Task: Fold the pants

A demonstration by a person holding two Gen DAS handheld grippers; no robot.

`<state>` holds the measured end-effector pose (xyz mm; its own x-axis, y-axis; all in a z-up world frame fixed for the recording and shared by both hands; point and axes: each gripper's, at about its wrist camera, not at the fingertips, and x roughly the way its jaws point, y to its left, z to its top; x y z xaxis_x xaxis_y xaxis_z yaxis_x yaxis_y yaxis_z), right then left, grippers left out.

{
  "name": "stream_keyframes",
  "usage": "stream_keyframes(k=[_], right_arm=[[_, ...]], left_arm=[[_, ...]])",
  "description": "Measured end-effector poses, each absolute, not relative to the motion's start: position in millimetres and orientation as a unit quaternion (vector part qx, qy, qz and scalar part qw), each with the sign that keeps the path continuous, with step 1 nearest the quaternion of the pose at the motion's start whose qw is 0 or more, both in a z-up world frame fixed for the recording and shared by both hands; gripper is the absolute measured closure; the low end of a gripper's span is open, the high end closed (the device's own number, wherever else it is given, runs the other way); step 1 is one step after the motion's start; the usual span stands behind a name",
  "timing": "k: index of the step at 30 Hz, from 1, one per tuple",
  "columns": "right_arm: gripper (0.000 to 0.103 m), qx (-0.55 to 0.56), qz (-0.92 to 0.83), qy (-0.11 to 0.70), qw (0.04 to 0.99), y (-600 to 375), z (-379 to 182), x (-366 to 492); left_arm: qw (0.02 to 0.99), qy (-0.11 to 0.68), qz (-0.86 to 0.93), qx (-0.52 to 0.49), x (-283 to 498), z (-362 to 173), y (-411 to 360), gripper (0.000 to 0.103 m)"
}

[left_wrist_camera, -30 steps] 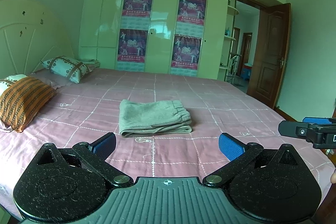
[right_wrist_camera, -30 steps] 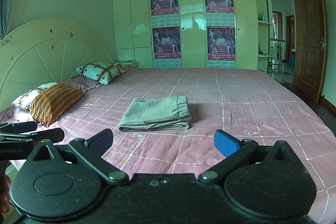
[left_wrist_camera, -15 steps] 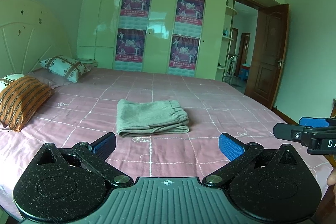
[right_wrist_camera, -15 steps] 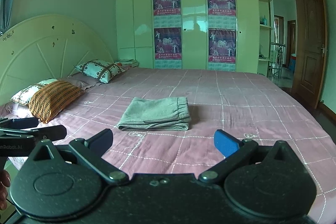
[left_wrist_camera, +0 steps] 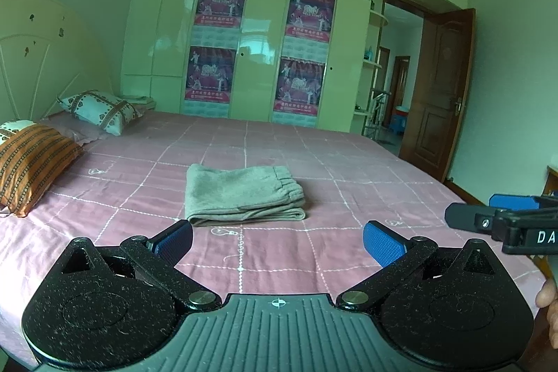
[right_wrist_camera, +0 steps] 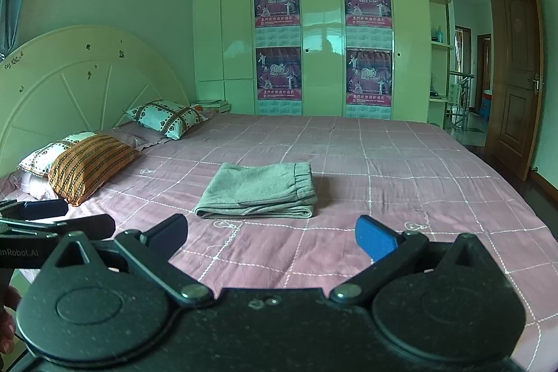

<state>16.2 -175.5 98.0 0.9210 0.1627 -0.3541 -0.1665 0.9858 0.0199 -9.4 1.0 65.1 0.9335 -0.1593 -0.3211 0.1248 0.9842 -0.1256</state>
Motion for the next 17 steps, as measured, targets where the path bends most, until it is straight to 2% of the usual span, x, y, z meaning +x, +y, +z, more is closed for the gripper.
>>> stream_keyframes(k=[17], right_arm=[[0.006, -0.006, 0.085, 0.179, 0.98, -174.5, 98.3, 16.3]], left_arm=[[0.984, 0.15, -0.071, -0.056, -8.7, 65.2, 4.4, 0.0]])
